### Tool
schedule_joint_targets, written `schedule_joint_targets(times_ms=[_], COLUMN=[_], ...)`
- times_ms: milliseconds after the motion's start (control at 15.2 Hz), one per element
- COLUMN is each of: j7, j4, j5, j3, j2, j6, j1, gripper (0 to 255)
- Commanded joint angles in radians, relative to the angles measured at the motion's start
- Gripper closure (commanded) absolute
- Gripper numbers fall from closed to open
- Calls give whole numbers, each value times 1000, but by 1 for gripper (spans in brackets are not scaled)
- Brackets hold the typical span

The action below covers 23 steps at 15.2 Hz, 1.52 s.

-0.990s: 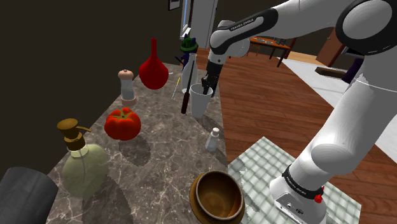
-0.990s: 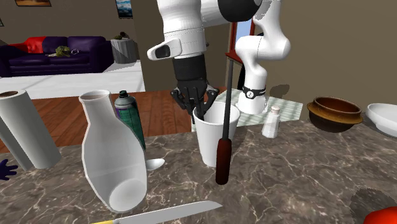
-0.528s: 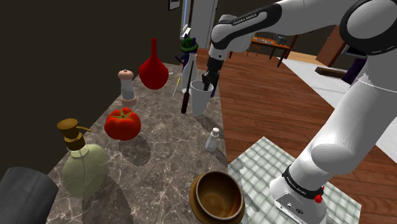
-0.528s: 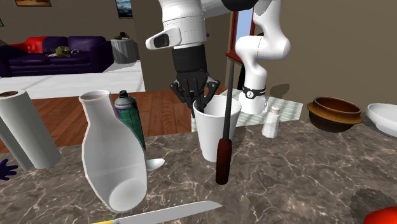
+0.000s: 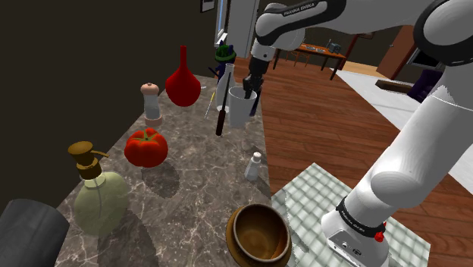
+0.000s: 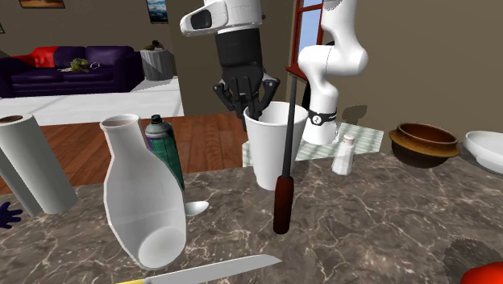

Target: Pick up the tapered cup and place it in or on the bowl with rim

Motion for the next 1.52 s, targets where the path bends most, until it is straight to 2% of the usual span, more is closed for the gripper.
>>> schedule_joint_targets(times_ms=[0, 1254, 1452], j7=[5, 42, 84], j4=[19, 226, 113], j5=[-3, -17, -21], j3=[0, -3, 19], j2=[-9, -42, -146], j6=[-27, -265, -249], j1=[0, -3, 18], gripper=[255, 255, 255])
